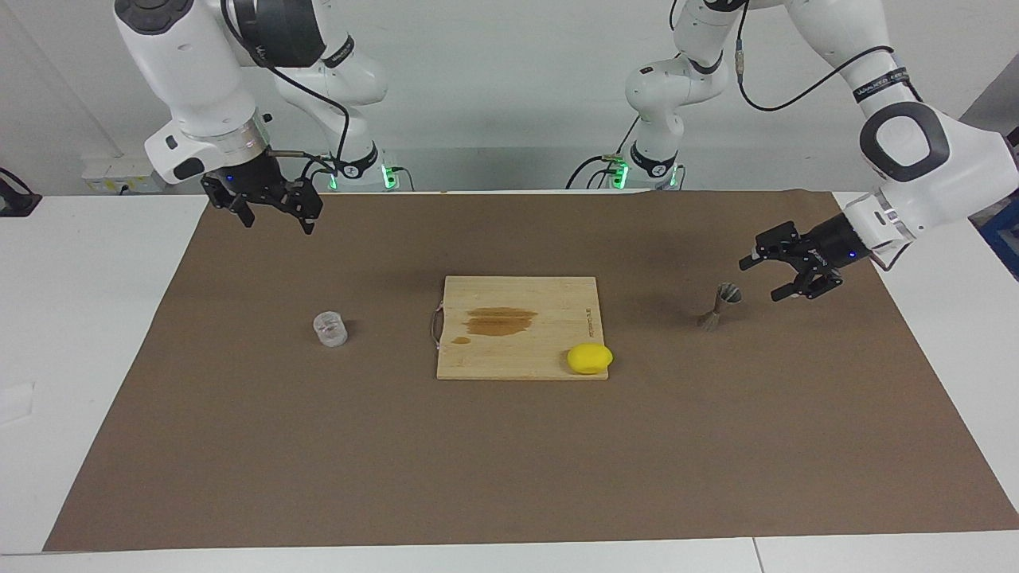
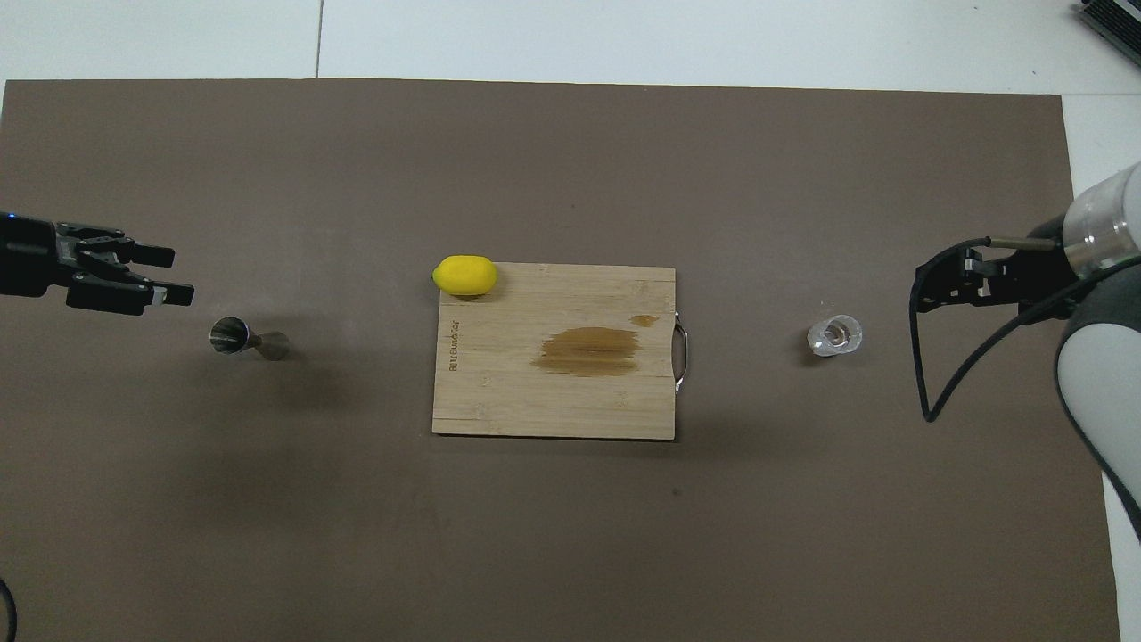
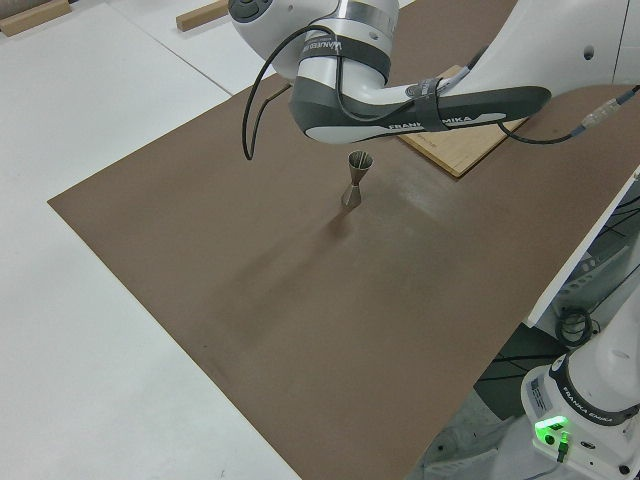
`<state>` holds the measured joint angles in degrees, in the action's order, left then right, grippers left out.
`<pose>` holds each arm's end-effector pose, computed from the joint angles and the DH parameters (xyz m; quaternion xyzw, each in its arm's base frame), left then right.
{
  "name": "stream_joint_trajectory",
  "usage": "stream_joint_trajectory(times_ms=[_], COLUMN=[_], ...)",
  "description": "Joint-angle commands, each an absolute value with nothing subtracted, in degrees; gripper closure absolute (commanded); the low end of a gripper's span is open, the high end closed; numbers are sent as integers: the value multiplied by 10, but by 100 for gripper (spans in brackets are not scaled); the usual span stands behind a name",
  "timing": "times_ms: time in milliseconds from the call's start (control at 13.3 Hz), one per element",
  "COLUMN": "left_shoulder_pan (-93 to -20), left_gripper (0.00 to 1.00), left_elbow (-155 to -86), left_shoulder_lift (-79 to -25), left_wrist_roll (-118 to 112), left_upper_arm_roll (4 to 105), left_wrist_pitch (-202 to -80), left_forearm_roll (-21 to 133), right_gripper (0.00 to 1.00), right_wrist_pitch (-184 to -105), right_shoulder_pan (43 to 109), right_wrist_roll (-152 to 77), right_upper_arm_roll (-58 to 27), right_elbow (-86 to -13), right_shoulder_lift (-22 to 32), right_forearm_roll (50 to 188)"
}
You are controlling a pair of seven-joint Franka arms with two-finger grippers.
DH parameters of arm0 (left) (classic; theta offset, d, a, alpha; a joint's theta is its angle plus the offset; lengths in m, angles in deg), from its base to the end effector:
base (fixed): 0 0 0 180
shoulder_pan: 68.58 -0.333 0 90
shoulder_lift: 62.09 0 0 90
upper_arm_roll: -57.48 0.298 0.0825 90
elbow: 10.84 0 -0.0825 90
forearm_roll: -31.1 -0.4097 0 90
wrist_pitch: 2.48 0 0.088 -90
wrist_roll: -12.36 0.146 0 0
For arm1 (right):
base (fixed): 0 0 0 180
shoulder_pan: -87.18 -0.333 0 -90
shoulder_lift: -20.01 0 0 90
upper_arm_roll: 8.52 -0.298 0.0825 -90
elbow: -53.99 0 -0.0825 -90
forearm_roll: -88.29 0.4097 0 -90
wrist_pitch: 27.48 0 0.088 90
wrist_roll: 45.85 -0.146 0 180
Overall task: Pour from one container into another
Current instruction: 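Move the left gripper toward the small metal cup and open it, then close the left gripper around the small metal cup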
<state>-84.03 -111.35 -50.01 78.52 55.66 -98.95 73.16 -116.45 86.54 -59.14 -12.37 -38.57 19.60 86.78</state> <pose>0.6144 0.0567 0.3940 0.8675 -0.3278 0.1243 0.3529 0.5742 0.0411 0.5398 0.9964 -0.0764 -0.0325 0.0182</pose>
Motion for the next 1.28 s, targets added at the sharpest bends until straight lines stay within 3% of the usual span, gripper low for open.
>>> stream_joint_trajectory(times_ms=[0, 601, 1201], left_shoulder_pan=[-872, -909, -942], left_gripper=[0, 0, 0], left_elbow=[-1106, -1202, -1247], left_shoulder_lift=[-470, -451, -405], left_wrist_roll=[930, 1300, 1471], left_upper_arm_roll=[553, 554, 555], left_wrist_pitch=[-955, -885, -827], left_forearm_roll=[791, 890, 951], right_gripper=[1, 1, 1], right_wrist_pitch=[-1168, -1168, -1168], right_shoulder_pan=[872, 872, 872], right_wrist_roll=[-579, -575, -576], right_upper_arm_roll=[-125, -125, -124], right_elbow=[-399, -400, -400], right_shoulder_lift=[208, 208, 208], right_forearm_roll=[879, 879, 879])
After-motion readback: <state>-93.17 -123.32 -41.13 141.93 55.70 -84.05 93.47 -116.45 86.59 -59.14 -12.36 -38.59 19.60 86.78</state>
